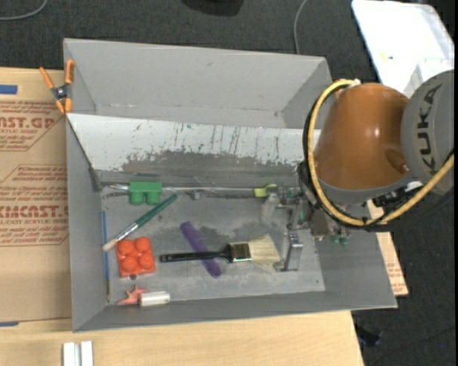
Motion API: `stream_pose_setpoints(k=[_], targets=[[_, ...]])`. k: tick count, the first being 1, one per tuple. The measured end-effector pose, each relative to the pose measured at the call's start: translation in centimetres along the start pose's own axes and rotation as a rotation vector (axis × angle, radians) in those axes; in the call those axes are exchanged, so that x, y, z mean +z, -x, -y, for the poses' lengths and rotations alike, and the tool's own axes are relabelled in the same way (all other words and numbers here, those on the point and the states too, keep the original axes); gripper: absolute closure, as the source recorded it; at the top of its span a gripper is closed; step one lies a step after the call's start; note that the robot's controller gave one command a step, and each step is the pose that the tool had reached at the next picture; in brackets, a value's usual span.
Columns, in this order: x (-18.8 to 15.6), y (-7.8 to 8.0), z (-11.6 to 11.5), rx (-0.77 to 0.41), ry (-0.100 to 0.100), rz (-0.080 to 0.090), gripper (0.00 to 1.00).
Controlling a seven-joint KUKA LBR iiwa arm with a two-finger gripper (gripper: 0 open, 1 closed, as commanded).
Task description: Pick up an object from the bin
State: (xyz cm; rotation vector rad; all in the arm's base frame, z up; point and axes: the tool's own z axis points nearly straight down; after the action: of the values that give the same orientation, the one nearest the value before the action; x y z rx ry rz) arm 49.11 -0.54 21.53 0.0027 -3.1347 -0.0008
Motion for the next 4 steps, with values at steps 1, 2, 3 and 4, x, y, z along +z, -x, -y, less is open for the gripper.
stream_pose_setpoints(k=[1, 2, 3, 4], targets=[[-0.4, 0.2, 0.0, 0.000, 0.000, 0.008, 0.00], [4.2, -0.4, -5.4, -0.054, -0.001, 0.012, 0.00], [6.6, -1.0, -7.0, -0.060, 0.002, 0.012, 0.00], [13.0, 1.1, -4.4, 0.069, 0.002, 0.013, 0.00]])
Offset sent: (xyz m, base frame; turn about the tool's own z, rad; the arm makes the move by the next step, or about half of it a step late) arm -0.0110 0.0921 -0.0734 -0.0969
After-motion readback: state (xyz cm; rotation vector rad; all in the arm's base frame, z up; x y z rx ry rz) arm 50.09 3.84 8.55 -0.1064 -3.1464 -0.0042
